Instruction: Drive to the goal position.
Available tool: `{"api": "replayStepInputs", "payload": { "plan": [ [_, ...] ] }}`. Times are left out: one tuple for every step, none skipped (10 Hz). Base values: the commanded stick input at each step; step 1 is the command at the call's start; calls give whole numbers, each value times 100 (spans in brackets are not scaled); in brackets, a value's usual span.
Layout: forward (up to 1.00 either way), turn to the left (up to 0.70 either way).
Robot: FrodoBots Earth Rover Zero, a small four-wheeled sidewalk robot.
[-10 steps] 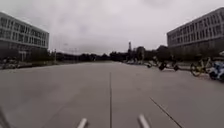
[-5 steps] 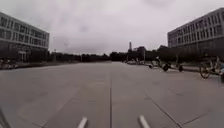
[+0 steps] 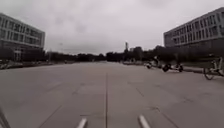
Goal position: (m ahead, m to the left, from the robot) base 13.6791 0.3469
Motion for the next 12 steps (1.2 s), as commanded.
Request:
{"api": "replayStepInputs", "payload": {
  "plan": [
    [100,0],
    [100,0],
    [100,0],
    [100,0],
    [100,0],
    [100,0],
    [100,0],
    [100,0],
    [100,0],
    [100,0],
    [100,0],
    [100,0]
  ]
}}
